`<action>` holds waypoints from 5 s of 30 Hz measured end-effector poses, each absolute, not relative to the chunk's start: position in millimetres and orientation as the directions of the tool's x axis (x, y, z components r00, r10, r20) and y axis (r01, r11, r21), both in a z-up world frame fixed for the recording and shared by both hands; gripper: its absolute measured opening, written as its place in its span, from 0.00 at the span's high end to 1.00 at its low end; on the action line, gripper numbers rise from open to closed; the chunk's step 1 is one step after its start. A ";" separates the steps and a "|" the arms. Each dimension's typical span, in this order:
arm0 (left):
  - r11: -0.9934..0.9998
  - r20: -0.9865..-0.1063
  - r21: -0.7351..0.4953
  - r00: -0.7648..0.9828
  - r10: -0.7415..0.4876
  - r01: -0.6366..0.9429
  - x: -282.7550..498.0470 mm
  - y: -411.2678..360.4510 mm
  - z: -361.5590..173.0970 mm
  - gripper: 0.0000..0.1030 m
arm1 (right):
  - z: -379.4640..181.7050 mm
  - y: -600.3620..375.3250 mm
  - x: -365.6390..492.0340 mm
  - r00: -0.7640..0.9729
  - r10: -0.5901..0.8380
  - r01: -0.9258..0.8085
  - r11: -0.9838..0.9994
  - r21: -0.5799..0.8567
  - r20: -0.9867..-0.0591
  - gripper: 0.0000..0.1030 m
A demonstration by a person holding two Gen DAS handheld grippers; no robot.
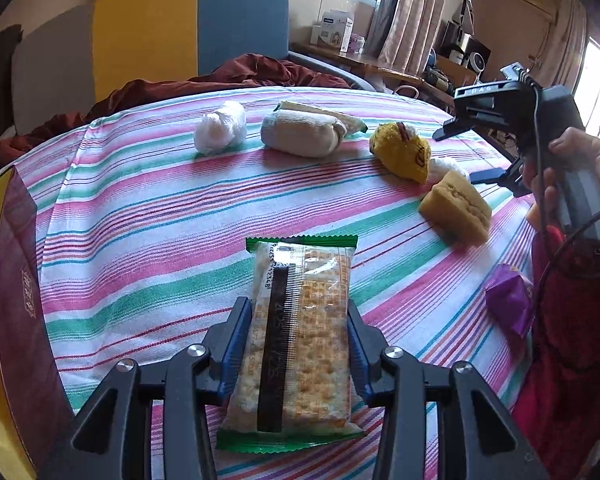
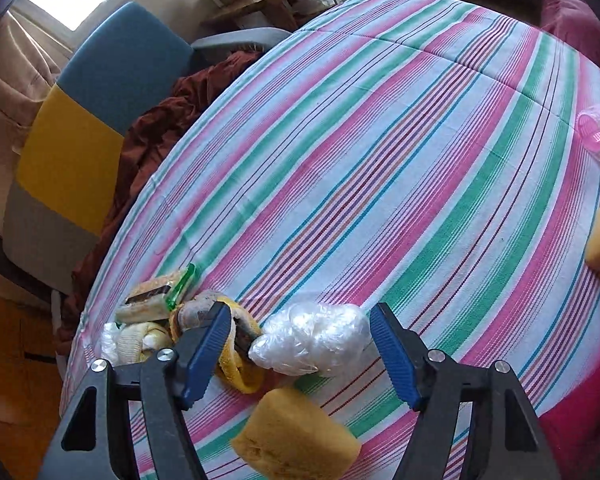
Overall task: Organize objects
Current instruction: 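Lift the cracker packet with the left gripper while the right gripper reaches the white plastic bag, then carry the cracker packet over the gold tray and open the left gripper, then lift the white plastic bag with the right gripper and drop it into the gold tray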
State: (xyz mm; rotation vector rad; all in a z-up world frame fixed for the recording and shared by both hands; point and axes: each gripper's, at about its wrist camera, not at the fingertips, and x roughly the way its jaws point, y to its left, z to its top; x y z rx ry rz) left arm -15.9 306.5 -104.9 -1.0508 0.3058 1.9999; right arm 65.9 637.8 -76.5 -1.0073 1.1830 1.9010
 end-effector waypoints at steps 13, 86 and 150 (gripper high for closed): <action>-0.620 -0.741 -0.128 -0.340 0.579 -0.774 -8.9 304.8 -108.8 0.56 | -94.1 627.7 41.4 -0.256 0.210 -0.863 -0.490 0.125 -0.944 0.61; -0.916 -0.848 0.067 -0.507 0.157 -0.394 -217.2 37.0 -59.9 0.31 | -103.4 609.8 22.1 -0.174 0.310 -0.794 -0.605 -0.053 -0.935 0.57; -0.972 -0.711 -0.219 -0.668 0.219 -0.086 -47.7 -63.1 -22.8 0.35 | -82.5 136.0 -92.2 -0.410 -0.386 0.258 -0.918 0.301 -0.826 0.33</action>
